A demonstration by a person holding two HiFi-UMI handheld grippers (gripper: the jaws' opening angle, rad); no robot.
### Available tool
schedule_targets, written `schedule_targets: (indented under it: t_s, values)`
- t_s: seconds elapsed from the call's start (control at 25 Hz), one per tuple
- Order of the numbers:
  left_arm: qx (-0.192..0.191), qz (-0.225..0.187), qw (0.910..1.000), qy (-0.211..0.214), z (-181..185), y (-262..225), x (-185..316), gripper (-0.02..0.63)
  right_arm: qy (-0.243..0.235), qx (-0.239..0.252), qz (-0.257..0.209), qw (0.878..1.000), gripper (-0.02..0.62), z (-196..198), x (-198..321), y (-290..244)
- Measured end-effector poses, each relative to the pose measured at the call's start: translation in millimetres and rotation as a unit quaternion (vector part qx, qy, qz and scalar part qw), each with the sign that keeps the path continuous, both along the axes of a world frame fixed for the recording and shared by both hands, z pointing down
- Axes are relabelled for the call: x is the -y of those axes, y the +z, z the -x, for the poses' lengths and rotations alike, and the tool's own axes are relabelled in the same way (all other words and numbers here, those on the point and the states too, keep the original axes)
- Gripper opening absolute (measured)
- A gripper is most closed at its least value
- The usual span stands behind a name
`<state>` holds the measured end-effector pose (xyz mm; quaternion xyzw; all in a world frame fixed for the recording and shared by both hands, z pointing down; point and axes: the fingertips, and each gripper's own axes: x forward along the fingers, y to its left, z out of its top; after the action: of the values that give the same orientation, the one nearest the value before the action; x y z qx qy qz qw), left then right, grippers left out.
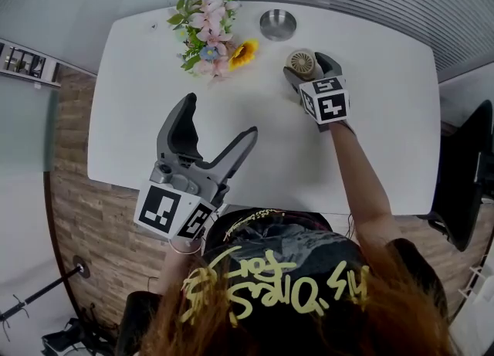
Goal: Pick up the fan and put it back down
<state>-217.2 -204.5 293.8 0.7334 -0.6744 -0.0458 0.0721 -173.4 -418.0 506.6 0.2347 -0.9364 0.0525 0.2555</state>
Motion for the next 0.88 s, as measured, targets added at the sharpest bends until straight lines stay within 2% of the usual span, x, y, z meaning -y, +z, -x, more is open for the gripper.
schedule_targets:
  t_s: [0.2, 0.4, 0.6, 0.88]
  values:
    - [0.003, -0.003, 1.0, 0.008, -8, -3, 4, 0.471, 0.01, 0.053, 0.003, 0.999, 0.357, -10, -9, -28]
    - [0.007, -0.009, 0.9997, 0.022, -20, -9, 9, 0.469, -0.001, 0.095, -0.018, 0.995, 0.357, -22, -24, -68]
    - [0.011, -0.018, 0.999, 0.04, -35, -16, 17, 0.469, -0.007, 0.146, -0.026, 0.989, 0.357, -37, -44, -107]
    - [0.016, -0.024, 0.998, 0.057, -52, -21, 22, 0.469, -0.013, 0.199, -0.061, 0.978, 0.357, -66, -67, -159]
